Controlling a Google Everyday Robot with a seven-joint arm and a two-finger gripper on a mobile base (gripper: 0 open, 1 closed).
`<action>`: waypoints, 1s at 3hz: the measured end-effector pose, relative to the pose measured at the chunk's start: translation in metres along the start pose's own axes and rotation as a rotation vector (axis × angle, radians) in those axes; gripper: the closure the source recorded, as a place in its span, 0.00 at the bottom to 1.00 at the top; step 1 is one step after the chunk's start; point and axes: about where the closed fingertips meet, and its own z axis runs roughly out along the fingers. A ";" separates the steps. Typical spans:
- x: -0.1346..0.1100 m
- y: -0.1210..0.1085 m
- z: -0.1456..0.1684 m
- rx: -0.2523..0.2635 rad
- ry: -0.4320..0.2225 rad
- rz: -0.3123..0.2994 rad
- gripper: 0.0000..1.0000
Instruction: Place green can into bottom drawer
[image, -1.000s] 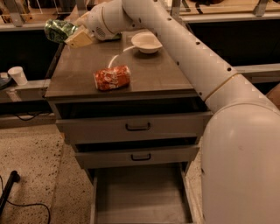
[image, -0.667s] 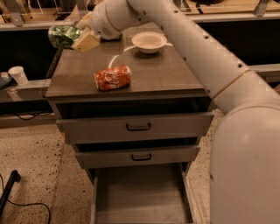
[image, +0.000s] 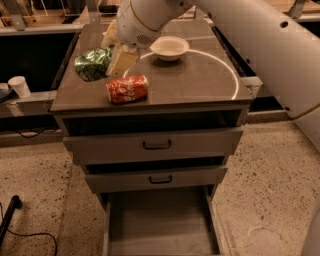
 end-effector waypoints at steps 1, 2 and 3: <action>0.001 0.010 0.002 -0.041 0.002 0.002 1.00; 0.001 0.011 0.002 -0.041 0.002 0.002 1.00; -0.011 0.027 0.002 -0.071 -0.045 -0.047 1.00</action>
Offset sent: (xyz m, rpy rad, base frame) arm -0.0101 -0.0029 -0.0072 -0.0227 0.0376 0.0210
